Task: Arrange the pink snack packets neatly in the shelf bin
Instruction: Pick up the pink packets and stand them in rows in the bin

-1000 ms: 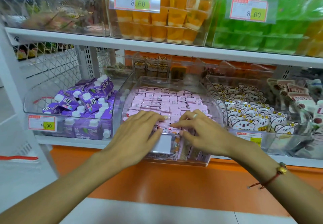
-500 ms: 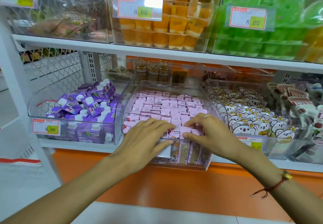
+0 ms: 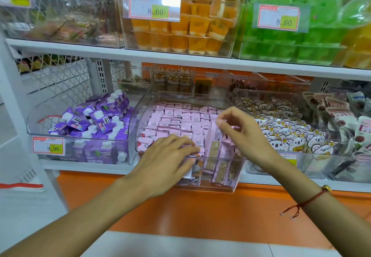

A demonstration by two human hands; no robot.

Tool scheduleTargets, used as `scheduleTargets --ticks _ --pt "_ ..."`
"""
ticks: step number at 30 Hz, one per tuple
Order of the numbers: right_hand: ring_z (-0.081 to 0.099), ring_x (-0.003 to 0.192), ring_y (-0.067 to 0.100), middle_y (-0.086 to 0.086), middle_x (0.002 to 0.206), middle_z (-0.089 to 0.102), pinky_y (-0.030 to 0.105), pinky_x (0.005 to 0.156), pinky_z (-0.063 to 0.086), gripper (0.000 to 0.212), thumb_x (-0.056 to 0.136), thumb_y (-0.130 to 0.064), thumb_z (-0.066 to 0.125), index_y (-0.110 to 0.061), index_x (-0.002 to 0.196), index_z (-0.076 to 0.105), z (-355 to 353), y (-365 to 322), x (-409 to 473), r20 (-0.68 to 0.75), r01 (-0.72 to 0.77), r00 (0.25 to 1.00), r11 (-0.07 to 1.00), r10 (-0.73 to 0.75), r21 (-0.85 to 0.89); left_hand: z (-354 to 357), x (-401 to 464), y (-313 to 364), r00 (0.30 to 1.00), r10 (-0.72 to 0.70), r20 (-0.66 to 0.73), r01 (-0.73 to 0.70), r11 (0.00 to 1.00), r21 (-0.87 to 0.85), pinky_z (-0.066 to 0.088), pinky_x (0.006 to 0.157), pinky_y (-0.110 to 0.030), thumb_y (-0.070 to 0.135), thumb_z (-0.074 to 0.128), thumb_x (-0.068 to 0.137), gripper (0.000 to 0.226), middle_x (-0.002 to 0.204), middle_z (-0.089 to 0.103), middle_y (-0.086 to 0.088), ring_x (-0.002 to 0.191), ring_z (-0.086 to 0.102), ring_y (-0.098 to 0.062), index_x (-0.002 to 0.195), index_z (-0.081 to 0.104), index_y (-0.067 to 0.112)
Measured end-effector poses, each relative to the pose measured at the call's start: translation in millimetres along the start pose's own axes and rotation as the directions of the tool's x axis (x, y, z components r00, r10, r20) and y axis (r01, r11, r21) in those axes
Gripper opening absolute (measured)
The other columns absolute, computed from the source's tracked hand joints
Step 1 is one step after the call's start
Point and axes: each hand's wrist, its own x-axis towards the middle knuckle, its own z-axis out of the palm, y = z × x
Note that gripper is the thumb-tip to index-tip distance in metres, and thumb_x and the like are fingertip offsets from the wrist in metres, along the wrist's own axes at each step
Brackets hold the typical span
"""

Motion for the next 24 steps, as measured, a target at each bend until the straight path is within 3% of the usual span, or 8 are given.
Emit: scheduleTargets --ticks 4,7,10,14,16,19,20,24 --pt "0.058 0.077 0.015 0.0 0.085 0.062 0.029 0.074 0.049 0.005 0.092 -0.017 0.058 -0.017 0.088 0.06 -9 -16 2 -0.297 0.094 0.952 0.993 -0.07 0.069 -2 -3 3 0.998 -0.05 -0.045 0.044 0.989 -0.14 0.031 0.101 -0.023 0.046 0.035 0.098 0.04 0.134 0.047 0.02 0.122 0.038 -0.001 0.135 0.045 0.034" --pt "0.06 0.075 0.009 0.005 0.085 0.064 0.023 0.072 0.054 0.007 0.093 -0.016 0.057 -0.009 0.093 0.061 -15 -24 2 -0.481 0.071 0.873 0.959 0.074 0.276 -4 -4 6 0.981 -0.144 -0.132 0.096 0.943 -0.319 0.034 0.102 -0.022 0.054 0.045 0.092 0.051 0.139 0.039 0.023 0.125 0.036 0.003 0.139 0.032 0.041" --pt "0.064 0.075 0.004 0.001 0.083 0.068 0.019 0.077 0.056 0.011 0.094 -0.013 0.054 -0.005 0.097 0.061 -6 -26 -3 -0.306 -0.139 0.88 0.812 0.364 0.567 -13 -3 15 0.952 -0.174 -0.252 0.043 0.891 -0.451 0.029 0.091 -0.007 0.054 0.065 0.079 0.069 0.137 0.033 0.027 0.118 0.035 0.014 0.136 0.027 0.048" --pt "0.067 0.077 0.009 0.003 0.087 0.07 0.015 0.069 0.054 0.009 0.092 -0.014 0.058 -0.008 0.091 0.065 10 -28 -7 -0.087 -0.285 0.869 0.637 0.487 0.716 -22 1 21 0.899 -0.167 -0.405 -0.061 0.867 -0.494 0.043 0.071 -0.008 0.029 0.075 0.079 0.045 0.11 0.055 0.022 0.099 0.054 0.005 0.118 0.052 0.035" --pt "0.066 0.073 0.007 -0.002 0.082 0.07 0.016 0.069 0.055 0.013 0.09 -0.023 0.061 -0.011 0.09 0.068 7 -30 -6 -0.034 -0.299 0.875 0.594 0.483 0.747 -26 2 20 0.874 -0.353 -0.334 -0.021 0.66 -0.751 0.047 0.067 -0.008 0.022 0.072 0.082 0.032 0.102 0.068 0.013 0.088 0.064 0.0 0.112 0.062 0.025" --pt "0.066 0.089 0.011 -0.003 0.1 0.068 0.023 0.079 0.055 0.032 0.086 -0.042 0.061 -0.017 0.106 0.065 0 -28 -5 0.026 -0.334 0.911 0.7 0.412 0.631 -30 6 17 0.845 -0.513 0.15 0.191 0.028 -0.981 0.055 0.062 -0.016 0.037 0.069 0.078 0.039 0.091 0.075 0.0 0.081 0.072 -0.012 0.111 0.066 0.016" --pt "0.065 0.096 0.011 -0.003 0.107 0.066 0.024 0.082 0.053 0.039 0.082 -0.046 0.062 -0.021 0.113 0.062 0 -28 -5 0.066 -0.342 0.923 0.73 0.379 0.592 -29 6 15 0.838 -0.481 0.258 0.251 -0.08 -0.965 0.055 0.062 -0.017 0.043 0.069 0.074 0.043 0.091 0.075 -0.003 0.083 0.072 -0.013 0.107 0.068 0.016" --pt "0.066 0.093 0.009 0.003 0.105 0.07 0.018 0.075 0.051 0.037 0.082 -0.037 0.064 -0.018 0.114 0.064 9 -28 -8 0.187 -0.337 0.941 0.788 0.28 0.515 -26 4 15 0.838 -0.403 0.367 0.355 -0.109 -0.929 0.054 0.06 -0.018 0.062 0.061 0.068 0.05 0.095 0.075 -0.005 0.084 0.072 -0.012 0.092 0.074 0.021"
